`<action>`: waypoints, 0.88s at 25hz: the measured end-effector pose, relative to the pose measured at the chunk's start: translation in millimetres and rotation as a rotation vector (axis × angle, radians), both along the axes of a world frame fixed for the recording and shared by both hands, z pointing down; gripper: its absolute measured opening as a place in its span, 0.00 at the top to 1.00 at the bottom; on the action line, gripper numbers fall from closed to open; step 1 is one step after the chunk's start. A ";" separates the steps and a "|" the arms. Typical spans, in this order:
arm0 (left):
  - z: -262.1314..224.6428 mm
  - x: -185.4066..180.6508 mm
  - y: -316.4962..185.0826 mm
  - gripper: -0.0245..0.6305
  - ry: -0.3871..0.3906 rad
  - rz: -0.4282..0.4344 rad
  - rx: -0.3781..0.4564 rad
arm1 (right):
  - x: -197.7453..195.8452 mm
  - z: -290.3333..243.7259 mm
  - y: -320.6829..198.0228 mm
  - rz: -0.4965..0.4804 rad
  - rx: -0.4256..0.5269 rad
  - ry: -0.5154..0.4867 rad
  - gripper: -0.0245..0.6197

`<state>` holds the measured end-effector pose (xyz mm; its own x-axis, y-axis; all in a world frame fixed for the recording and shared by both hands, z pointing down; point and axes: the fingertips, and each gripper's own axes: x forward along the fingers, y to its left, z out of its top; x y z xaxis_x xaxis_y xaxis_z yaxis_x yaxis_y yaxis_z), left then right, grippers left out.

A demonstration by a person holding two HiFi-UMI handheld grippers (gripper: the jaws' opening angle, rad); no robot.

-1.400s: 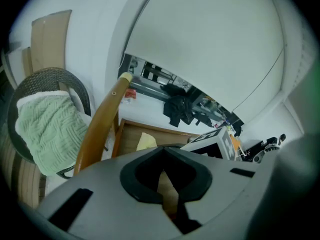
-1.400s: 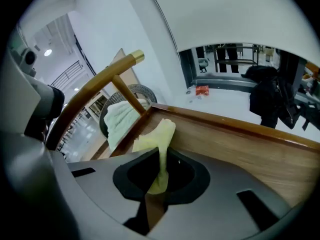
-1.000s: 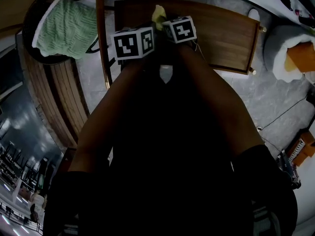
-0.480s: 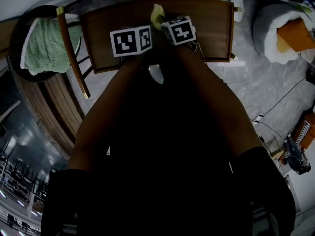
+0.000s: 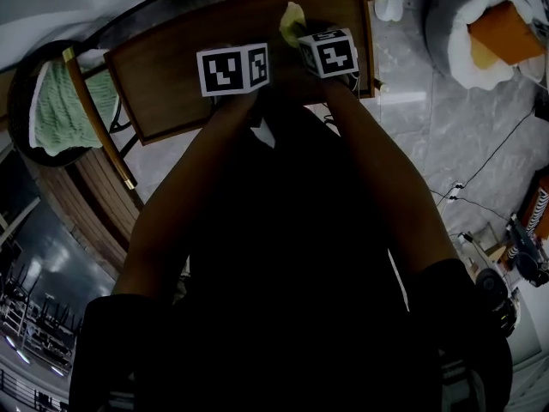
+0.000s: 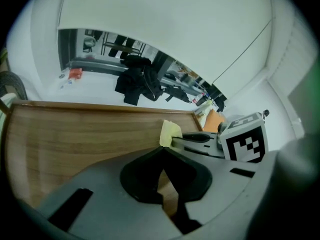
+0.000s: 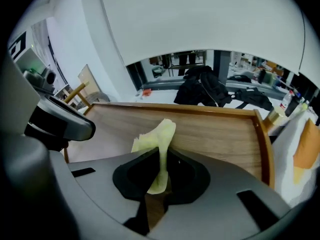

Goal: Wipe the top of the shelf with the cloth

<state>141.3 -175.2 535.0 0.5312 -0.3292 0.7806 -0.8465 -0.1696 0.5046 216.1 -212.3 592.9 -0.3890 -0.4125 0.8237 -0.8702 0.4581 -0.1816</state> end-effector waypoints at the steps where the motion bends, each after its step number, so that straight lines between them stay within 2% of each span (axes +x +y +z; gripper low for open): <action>1: 0.0 5.4 -1.0 0.95 0.001 0.006 0.001 | 10.0 -0.1 -1.2 0.016 -0.001 0.005 0.89; 6: -0.4 21.2 -7.2 0.95 0.001 0.023 0.006 | 58.0 -2.1 -6.9 0.083 -0.009 0.077 0.89; 13: -4.0 23.4 -12.5 0.95 -0.001 0.019 0.020 | 123.4 -13.3 -10.5 0.172 -0.038 0.235 0.89; 18: -11.2 15.2 -6.6 0.95 0.002 0.005 0.026 | 135.2 -19.6 -12.1 0.174 -0.024 0.316 0.89; 22: -19.2 -10.5 3.8 0.95 0.006 -0.004 0.039 | 126.7 -26.0 -9.1 0.233 0.008 0.273 0.89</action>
